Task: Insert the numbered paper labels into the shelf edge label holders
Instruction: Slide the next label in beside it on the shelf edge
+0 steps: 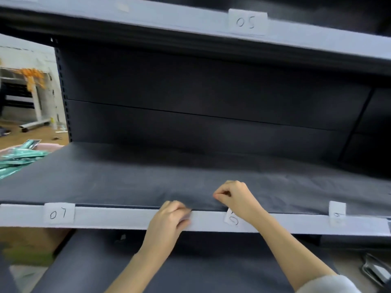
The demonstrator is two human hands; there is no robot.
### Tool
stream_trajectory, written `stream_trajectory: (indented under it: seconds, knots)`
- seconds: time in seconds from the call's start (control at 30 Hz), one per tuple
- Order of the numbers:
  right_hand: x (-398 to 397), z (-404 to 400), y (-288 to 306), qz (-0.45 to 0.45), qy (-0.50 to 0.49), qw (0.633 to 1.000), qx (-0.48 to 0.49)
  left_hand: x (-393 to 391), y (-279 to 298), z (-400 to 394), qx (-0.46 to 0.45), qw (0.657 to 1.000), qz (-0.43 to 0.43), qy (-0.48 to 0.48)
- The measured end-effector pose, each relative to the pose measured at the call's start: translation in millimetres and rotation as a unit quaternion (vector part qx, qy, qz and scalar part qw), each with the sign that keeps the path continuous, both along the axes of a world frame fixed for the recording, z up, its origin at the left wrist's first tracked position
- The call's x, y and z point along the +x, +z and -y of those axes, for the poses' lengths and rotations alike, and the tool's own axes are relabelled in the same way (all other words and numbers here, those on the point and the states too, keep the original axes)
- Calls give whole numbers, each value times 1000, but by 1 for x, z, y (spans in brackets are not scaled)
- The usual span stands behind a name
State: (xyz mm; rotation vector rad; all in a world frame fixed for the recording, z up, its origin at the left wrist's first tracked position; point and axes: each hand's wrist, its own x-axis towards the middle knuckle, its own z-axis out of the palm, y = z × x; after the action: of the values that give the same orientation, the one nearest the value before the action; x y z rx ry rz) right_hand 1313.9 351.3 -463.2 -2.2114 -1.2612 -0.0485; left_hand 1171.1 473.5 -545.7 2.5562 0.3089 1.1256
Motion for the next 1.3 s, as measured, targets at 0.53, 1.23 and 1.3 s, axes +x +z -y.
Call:
stream_trajectory:
  seconds: [0.53,1.23,1.3]
  knots:
    - [58,22,31,-20,180,971,-159,4,10,15,-3,994,-66,91]
    - [44,19,32,67,125,965,-223,4,10,6,-90,993,-41,56]
    - [44,21,31,70,115,967,-217,6,12,5,-96,992,-49,62]
